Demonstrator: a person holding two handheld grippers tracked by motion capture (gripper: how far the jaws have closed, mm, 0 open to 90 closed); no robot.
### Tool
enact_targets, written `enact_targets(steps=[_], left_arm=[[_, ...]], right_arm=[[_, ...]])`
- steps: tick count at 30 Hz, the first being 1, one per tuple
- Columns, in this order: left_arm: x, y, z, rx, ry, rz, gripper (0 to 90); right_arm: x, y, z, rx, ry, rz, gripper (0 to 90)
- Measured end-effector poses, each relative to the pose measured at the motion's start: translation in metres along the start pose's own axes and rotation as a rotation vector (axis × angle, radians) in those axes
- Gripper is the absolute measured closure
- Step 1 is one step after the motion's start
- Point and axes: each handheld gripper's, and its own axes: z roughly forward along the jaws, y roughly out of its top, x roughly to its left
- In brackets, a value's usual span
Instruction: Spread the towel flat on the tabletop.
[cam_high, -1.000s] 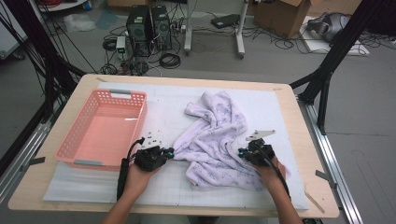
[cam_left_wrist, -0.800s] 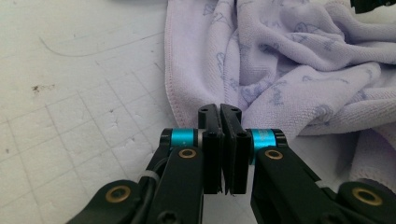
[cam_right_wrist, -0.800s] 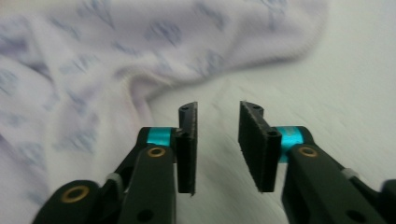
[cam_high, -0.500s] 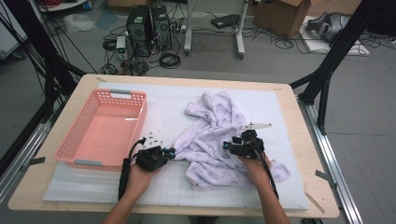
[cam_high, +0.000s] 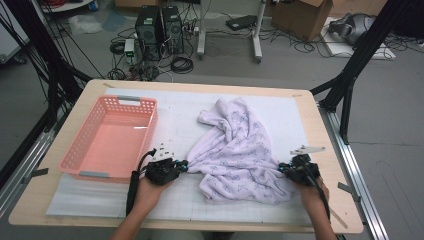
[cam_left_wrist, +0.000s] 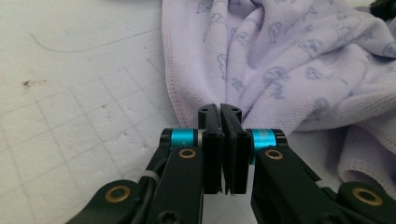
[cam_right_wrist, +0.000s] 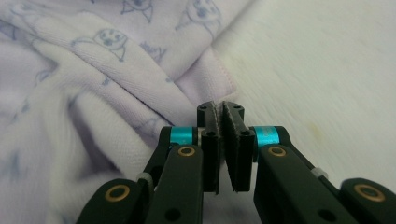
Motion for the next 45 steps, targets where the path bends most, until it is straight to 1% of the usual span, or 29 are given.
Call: enact_targets(steps=[2,3,4,5,6,8,9,11,13,15,17,20,22,23,24,26,27,29,31,32,33,34,35,36,37,40,42,44,45], left_arm=[[-0.003,-0.001,0.002,0.014,0.000,0.014,86.7],[-0.005,-0.001,0.003,0.017,-0.007,0.018,86.6],[-0.006,-0.001,0.003,0.017,-0.016,0.019,86.3],[-0.007,0.000,0.004,0.018,-0.021,0.018,84.7],[-0.007,0.001,0.005,0.016,-0.025,0.014,78.4],[-0.007,0.005,0.007,-0.001,-0.026,-0.006,56.6],[-0.006,0.009,0.008,-0.011,-0.032,-0.020,52.0],[-0.003,0.017,0.010,-0.040,-0.028,-0.040,46.4],[0.000,0.025,0.016,-0.051,-0.008,-0.035,45.7],[0.004,0.035,0.025,-0.027,0.004,-0.036,44.8],[0.006,0.044,0.036,-0.031,0.014,-0.035,44.7],[0.008,0.057,0.053,-0.010,0.022,-0.032,45.7],[0.009,0.063,0.064,-0.006,0.047,-0.032,44.7],[0.011,0.065,0.069,0.008,0.058,-0.031,44.1],[0.012,0.066,0.075,0.019,0.066,-0.038,44.2],[0.014,0.068,0.085,0.039,0.084,-0.036,44.2],[0.014,0.068,0.089,0.032,0.087,-0.029,44.1],[0.014,0.065,0.094,0.050,0.102,0.005,44.3],[0.013,0.062,0.098,0.080,0.093,0.033,46.1],[0.011,0.061,0.099,0.081,0.101,0.052,47.3],[0.010,0.061,0.098,0.086,0.105,0.071,50.9],[0.008,0.061,0.098,0.090,0.089,0.088,62.9],[0.005,0.061,0.096,0.104,0.074,0.120,76.8],[0.001,0.062,0.095,0.115,0.089,0.153,82.4],[-0.001,0.062,0.092,0.126,0.083,0.156,83.6],[-0.001,0.059,0.079,0.103,0.066,0.111,83.8],[0.000,0.053,0.067,0.098,0.057,0.087,83.8],[-0.001,0.047,0.054,0.091,0.053,0.097,83.7],[-0.001,0.044,0.047,0.088,0.051,0.102,83.6]], right_arm=[[-0.003,-0.010,-0.012,0.007,-0.007,0.005,87.8],[-0.003,-0.015,-0.017,0.029,-0.043,-0.017,87.8],[-0.005,-0.020,-0.023,0.030,-0.034,-0.016,87.7],[-0.007,-0.024,-0.028,0.017,-0.017,-0.001,87.7],[-0.007,-0.027,-0.033,0.002,-0.013,0.007,87.3],[-0.006,-0.028,-0.039,-0.037,-0.014,-0.006,85.4],[-0.005,-0.027,-0.040,-0.051,-0.020,-0.007,80.0],[-0.005,-0.024,-0.039,-0.086,-0.036,-0.001,68.2],[-0.005,-0.022,-0.039,-0.117,-0.039,0.008,65.2],[-0.006,-0.020,-0.039,-0.137,-0.046,0.011,63.1],[-0.006,-0.020,-0.040,-0.154,-0.050,0.011,61.7],[-0.007,-0.021,-0.040,-0.161,-0.049,0.016,61.4],[-0.008,-0.022,-0.038,-0.162,-0.046,0.013,61.1],[-0.009,-0.023,-0.038,-0.160,-0.046,0.014,60.8],[-0.009,-0.023,-0.037,-0.161,-0.043,0.018,60.4],[-0.011,-0.023,-0.036,-0.163,-0.038,0.023,59.4],[-0.011,-0.023,-0.035,-0.165,-0.039,0.025,58.9],[-0.011,-0.022,-0.034,-0.165,-0.036,0.024,58.8],[-0.011,-0.022,-0.033,-0.163,-0.031,0.017,58.8],[-0.011,-0.023,-0.032,-0.162,-0.028,0.012,58.8],[-0.011,-0.022,-0.032,-0.162,-0.026,0.011,58.2],[-0.011,-0.022,-0.031,-0.164,-0.027,0.012,56.5],[-0.011,-0.022,-0.031,-0.167,-0.027,0.013,55.1],[-0.010,-0.023,-0.030,-0.170,-0.028,0.015,53.6],[-0.010,-0.023,-0.030,-0.173,-0.029,0.016,52.4],[-0.011,-0.023,-0.030,-0.183,-0.027,0.033,49.7],[-0.012,-0.023,-0.029,-0.187,-0.031,0.048,46.2],[-0.013,-0.019,-0.027,-0.181,-0.068,0.058,46.3],[-0.013,-0.016,-0.025,-0.180,-0.071,0.055,46.5]])
